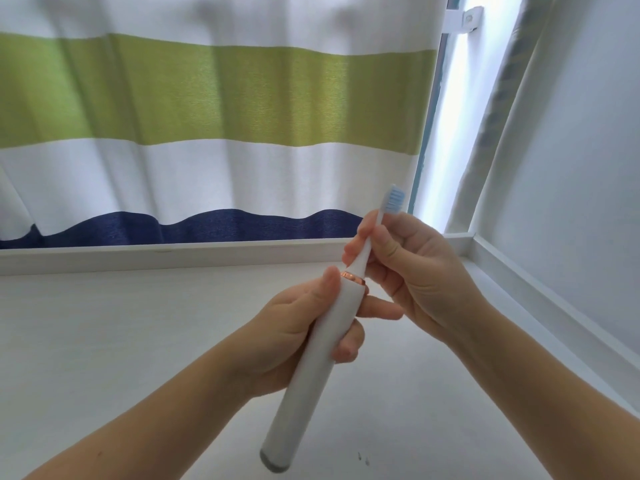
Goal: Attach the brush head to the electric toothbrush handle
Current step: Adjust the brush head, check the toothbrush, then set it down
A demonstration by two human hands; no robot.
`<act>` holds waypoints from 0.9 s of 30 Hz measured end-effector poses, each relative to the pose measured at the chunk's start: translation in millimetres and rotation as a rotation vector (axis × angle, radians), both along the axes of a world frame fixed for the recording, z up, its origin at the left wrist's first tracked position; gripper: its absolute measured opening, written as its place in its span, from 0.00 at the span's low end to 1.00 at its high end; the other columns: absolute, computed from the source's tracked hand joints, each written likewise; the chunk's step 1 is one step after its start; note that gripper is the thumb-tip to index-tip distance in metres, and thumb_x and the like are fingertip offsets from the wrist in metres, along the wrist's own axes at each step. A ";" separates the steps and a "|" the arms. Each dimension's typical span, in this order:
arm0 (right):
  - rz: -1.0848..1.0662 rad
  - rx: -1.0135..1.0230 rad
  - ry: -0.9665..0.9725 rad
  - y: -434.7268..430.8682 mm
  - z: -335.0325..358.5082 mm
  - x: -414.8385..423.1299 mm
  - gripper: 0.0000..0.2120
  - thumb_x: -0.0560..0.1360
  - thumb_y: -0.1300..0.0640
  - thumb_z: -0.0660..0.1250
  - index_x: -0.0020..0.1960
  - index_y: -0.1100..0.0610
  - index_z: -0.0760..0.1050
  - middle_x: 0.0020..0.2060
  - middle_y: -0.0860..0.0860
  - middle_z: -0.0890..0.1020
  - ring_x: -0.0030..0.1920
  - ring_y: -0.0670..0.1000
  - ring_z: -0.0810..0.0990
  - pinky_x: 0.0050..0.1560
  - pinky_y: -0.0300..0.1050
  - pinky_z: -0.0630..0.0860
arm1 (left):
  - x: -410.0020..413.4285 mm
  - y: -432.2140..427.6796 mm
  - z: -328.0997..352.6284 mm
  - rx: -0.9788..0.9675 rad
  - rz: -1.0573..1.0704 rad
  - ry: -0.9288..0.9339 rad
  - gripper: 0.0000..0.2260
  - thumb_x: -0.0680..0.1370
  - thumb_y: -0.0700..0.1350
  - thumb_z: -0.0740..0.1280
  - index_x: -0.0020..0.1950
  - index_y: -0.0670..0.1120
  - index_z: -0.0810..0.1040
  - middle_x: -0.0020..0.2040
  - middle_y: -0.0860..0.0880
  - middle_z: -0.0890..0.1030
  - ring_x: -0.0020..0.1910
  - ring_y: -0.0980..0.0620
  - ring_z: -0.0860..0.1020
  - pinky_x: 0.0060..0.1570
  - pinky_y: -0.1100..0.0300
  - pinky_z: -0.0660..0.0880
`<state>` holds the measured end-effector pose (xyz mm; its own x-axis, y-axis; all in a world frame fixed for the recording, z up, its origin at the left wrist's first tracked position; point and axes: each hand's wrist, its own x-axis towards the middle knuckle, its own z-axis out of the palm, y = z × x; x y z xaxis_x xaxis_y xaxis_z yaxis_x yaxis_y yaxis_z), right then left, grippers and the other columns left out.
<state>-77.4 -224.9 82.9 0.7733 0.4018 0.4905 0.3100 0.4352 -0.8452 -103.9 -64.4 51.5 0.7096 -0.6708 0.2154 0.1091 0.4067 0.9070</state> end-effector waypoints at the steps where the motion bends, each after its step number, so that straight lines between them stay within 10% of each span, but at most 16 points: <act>1: -0.020 -0.013 -0.013 0.0 0.3 -0.2 0.06 0.71 0.55 0.64 0.43 0.54 0.80 0.34 0.49 0.84 0.39 0.48 0.83 0.41 0.37 0.78 | 1.0 0.7 -0.1 0.004 0.001 0.005 0.18 0.71 0.60 0.66 0.49 0.46 0.79 0.49 0.44 0.85 0.29 0.55 0.77 0.32 0.65 0.75; 11: -0.311 -0.146 -0.057 1.5 -1.7 0.8 0.07 0.68 0.56 0.65 0.43 0.59 0.79 0.31 0.49 0.84 0.37 0.49 0.83 0.38 0.38 0.79 | 7.9 -3.1 -7.0 0.258 0.342 -0.014 0.28 0.66 0.70 0.63 0.48 0.47 0.76 0.33 0.48 0.78 0.25 0.52 0.73 0.23 0.62 0.72; 15: -0.281 -0.120 -0.035 -2.5 1.9 1.6 0.08 0.68 0.55 0.65 0.43 0.58 0.79 0.32 0.49 0.85 0.36 0.49 0.83 0.38 0.38 0.79 | 7.6 -1.9 -8.1 0.187 0.353 -0.110 0.12 0.66 0.52 0.72 0.43 0.47 0.76 0.32 0.48 0.79 0.28 0.52 0.76 0.24 0.63 0.73; 27: -0.281 -0.096 0.043 2.2 -5.2 2.5 0.12 0.67 0.52 0.67 0.44 0.61 0.77 0.31 0.49 0.83 0.34 0.49 0.82 0.39 0.38 0.79 | 5.9 -4.2 -5.5 0.147 0.289 -0.045 0.15 0.68 0.53 0.69 0.47 0.43 0.77 0.34 0.49 0.80 0.28 0.53 0.76 0.28 0.64 0.74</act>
<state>-74.9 -222.7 77.6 0.8799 0.2125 0.4249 0.3699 0.2546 -0.8935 -98.0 -68.6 46.1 0.8674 -0.4690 0.1663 -0.0331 0.2790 0.9597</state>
